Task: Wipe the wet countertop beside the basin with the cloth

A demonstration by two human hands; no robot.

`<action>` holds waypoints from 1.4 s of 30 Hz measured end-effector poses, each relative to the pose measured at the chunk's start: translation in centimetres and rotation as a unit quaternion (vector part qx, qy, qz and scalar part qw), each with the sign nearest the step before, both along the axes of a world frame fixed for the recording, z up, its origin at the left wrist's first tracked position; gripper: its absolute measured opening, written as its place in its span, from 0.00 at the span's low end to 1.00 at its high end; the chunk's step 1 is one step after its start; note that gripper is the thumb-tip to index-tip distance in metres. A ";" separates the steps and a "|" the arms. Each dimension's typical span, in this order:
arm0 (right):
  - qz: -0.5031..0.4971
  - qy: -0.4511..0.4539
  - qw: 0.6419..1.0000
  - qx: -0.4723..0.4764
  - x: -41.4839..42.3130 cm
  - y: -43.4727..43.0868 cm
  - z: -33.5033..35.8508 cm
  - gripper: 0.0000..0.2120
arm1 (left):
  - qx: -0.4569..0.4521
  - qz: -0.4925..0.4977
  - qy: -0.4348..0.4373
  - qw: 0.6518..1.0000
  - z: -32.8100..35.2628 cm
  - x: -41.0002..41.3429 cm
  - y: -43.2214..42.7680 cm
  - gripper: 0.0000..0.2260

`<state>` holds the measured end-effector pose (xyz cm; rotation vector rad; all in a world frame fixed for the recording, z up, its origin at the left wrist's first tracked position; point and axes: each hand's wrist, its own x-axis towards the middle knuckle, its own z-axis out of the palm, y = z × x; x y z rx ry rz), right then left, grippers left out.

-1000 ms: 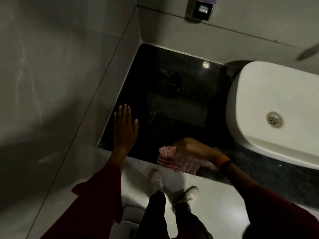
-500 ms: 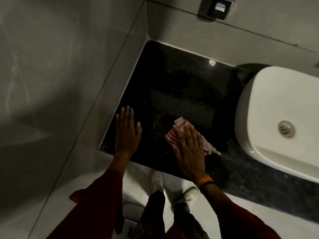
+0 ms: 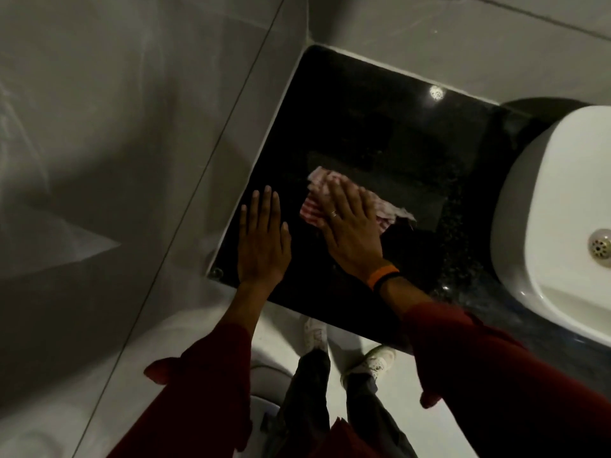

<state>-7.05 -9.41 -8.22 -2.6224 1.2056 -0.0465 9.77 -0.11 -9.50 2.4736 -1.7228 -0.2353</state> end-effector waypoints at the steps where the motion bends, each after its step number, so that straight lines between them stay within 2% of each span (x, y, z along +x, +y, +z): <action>1: 0.052 0.006 0.999 -0.003 -0.6 0.1 0.0 0.28 | -0.002 0.001 0.006 1.000 0.1 0.0 0.0 0.25; 5: 0.216 0.024 0.976 -0.029 -4.3 1.7 -0.2 0.27 | -0.010 0.002 0.029 1.000 0.5 0.0 0.0 0.25; 9: 0.285 0.041 0.957 -0.049 -10.0 2.4 0.2 0.25 | -0.011 0.007 0.032 0.999 0.7 0.0 -0.1 0.25; 11: 0.257 0.048 0.964 -0.049 -12.2 1.4 0.3 0.25 | -0.008 0.008 0.029 1.000 0.7 0.1 -0.1 0.25; 13: 0.174 0.055 0.982 -0.039 -13.0 -0.5 0.6 0.26 | -0.006 0.010 0.028 1.000 0.7 0.1 -0.1 0.26; 16: 0.062 0.059 0.996 -0.031 -11.4 -3.9 1.1 0.26 | -0.012 0.008 0.028 1.000 0.3 0.1 0.0 0.25; 19: 0.011 0.070 0.997 -0.021 -8.6 -8.2 1.5 0.27 | -0.019 0.006 0.019 1.000 -0.3 0.2 0.0 0.25; 25: -0.007 0.068 0.998 -0.011 -5.0 -13.7 1.9 0.27 | -0.023 0.003 0.005 1.000 -0.9 0.5 0.0 0.26; 28: -0.021 0.052 0.998 -0.023 -5.7 -14.1 1.8 0.27 | -0.039 -0.007 -0.003 0.999 -0.5 0.0 0.3 0.26; 33: -0.003 0.080 0.997 0.001 -5.6 -15.1 2.5 0.29 | -0.044 -0.004 0.002 0.999 -0.4 -0.4 1.0 0.26; 35: -0.015 0.084 0.996 0.017 -4.6 -14.2 3.1 0.31 | -0.035 0.000 0.005 0.999 -0.6 0.2 0.5 0.26; 37: -0.028 0.044 0.999 0.013 -4.4 -11.0 3.6 0.32 | -0.020 0.006 0.015 1.000 -0.7 0.7 0.0 0.27; 40: -0.065 -0.066 0.995 -0.031 -8.2 -1.3 4.4 0.30 | -0.027 0.008 0.045 0.999 0.8 -0.4 0.4 0.29; 42: -0.120 -0.093 0.988 -0.041 -11.7 5.2 3.7 0.31 | -0.040 0.013 0.059 0.997 1.7 -2.0 0.9 0.30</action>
